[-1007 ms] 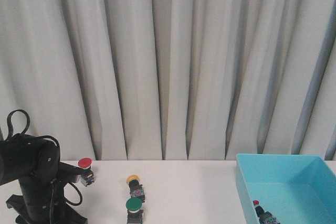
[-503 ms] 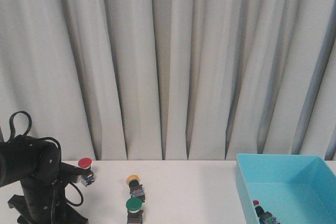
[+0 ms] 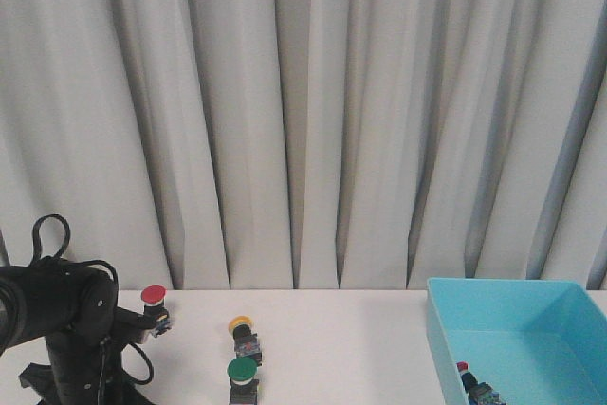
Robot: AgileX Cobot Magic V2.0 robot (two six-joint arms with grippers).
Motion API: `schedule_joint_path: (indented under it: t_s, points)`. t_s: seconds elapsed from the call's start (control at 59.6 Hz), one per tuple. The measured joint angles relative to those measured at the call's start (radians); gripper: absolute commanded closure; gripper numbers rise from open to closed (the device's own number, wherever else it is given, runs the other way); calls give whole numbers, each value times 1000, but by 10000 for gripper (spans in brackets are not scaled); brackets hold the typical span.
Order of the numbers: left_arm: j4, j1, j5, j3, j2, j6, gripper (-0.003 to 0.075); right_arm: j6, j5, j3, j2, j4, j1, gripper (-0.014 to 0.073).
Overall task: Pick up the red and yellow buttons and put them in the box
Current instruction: 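Lower the left gripper onto the yellow-capped button and close it, then lift the yellow button with the left gripper toward the right gripper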
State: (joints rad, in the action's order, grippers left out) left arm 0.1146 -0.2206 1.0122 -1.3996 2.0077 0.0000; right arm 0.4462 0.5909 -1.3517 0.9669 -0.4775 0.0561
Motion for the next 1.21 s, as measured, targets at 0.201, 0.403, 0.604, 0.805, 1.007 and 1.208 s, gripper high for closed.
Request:
schedule_joint_path:
  t_s: [0.201,0.403,0.604,0.805,1.007,1.208]
  points:
    - [1,0,-20,0,13,0,291,0,0,0,0,0,0,602]
    - [2,0,-31,0,14,0,484,0,0,0,0,0,0,602]
    - [3,8,-31,0,14,-14,730,0,1,0,0,0,0,602]
    - [8,22,-34,0,14,-26,727,0,3,0,0,0,0,602]
    - [9,23,-44,0,-5,-26,725,0,3,0,0,0,0,602]
    - [-31,23,-35,-82,-83,-26,726,0,3,0,1,-4,0,602]
